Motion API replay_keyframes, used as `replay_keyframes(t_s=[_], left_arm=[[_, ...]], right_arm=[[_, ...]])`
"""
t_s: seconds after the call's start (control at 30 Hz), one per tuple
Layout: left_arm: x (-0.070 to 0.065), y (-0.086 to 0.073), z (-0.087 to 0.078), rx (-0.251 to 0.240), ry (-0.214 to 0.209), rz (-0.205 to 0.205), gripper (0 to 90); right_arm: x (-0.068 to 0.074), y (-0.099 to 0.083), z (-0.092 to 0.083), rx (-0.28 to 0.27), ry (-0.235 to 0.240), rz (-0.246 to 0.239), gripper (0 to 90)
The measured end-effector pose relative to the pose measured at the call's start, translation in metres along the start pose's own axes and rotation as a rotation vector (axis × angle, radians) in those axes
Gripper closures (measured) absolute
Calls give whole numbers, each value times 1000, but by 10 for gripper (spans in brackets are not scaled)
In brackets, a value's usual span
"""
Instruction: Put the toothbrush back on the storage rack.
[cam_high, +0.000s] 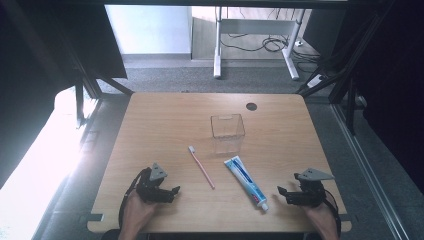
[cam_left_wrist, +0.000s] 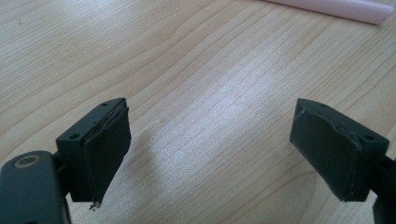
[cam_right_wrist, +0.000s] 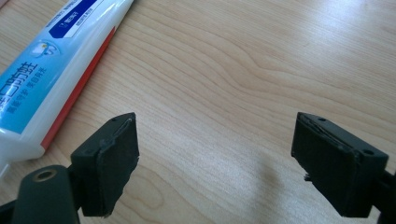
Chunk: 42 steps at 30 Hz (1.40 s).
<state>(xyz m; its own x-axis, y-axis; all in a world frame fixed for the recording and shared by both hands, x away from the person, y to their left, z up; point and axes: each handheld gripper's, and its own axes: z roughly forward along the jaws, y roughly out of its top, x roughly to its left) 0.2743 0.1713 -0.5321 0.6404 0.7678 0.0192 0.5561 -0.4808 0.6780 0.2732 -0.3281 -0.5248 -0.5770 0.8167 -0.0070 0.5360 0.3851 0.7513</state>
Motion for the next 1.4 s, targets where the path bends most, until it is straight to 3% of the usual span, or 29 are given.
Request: replay_keyframes(t_s=[0.13,0.23,0.67,0.9,1.17,1.4], left_arm=[[-4,2,-1,-20,-3,20,129],[-7,5,-2,-8,-1,42,129],[-3,8,-4,13,-22,-31,134],[-5,11,-5,13,-25,-29,138],[-13,17,-7,17,-37,13,287],[-14,21,-7,24,-60,14,405]], right_arm=[[1,0,1,1,1,-13,148],[2,0,1,0,3,-18,147],[2,1,2,-2,7,-22,147],[3,1,2,-5,9,-24,147],[3,1,1,-7,8,-23,147],[3,1,0,-19,10,-25,149]])
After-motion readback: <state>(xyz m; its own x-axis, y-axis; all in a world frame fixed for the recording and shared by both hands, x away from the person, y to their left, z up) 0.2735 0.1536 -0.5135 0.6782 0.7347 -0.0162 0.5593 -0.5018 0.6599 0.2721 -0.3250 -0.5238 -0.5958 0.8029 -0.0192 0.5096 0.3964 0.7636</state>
